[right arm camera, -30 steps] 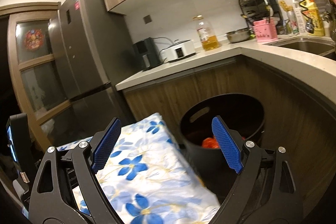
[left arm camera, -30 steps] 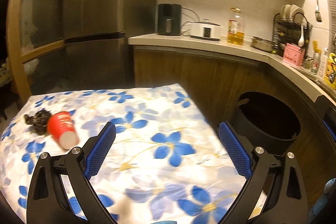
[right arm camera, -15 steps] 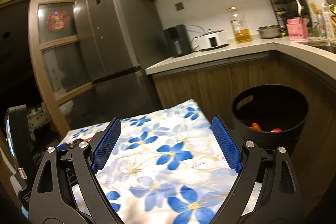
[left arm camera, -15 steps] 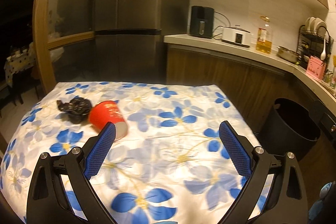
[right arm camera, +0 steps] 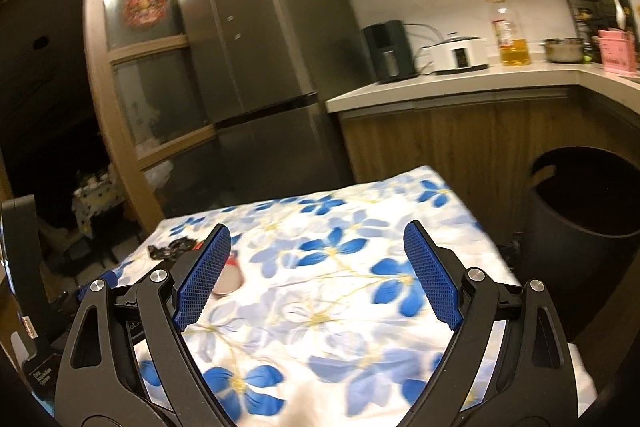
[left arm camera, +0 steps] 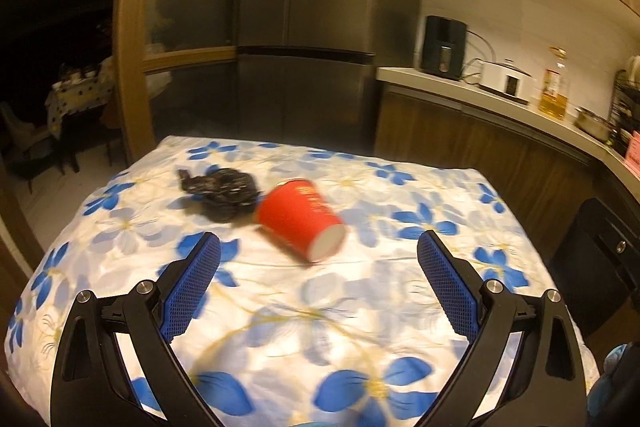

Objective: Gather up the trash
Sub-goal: 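Move both tools back over the table toward the black bag and small red cup, then grasp the black plastic bag with the left tool while the right tool grasps the small red cup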

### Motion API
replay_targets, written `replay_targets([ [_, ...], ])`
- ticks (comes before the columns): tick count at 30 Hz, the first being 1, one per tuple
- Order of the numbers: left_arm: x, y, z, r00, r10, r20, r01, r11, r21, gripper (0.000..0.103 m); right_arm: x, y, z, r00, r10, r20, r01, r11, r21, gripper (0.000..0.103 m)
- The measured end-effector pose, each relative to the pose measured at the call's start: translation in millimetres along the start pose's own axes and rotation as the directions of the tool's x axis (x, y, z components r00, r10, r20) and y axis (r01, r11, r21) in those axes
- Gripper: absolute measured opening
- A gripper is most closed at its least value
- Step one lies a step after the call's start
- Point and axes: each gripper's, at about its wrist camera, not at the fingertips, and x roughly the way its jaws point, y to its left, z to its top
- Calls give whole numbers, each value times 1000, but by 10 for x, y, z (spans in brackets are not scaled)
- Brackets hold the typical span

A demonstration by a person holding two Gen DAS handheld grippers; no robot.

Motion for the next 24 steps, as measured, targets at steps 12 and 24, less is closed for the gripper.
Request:
replay_targets([
  [12,216,719,16,988,152,-3,-152,985,-86,94,970,733,-276,976,155,-155,-169,982,-82,88],
  [24,499,1250,128,978,208,-23,-209,965,-162,94,1743,1076,-449,945,149,-291,-192,973,-125,88],
])
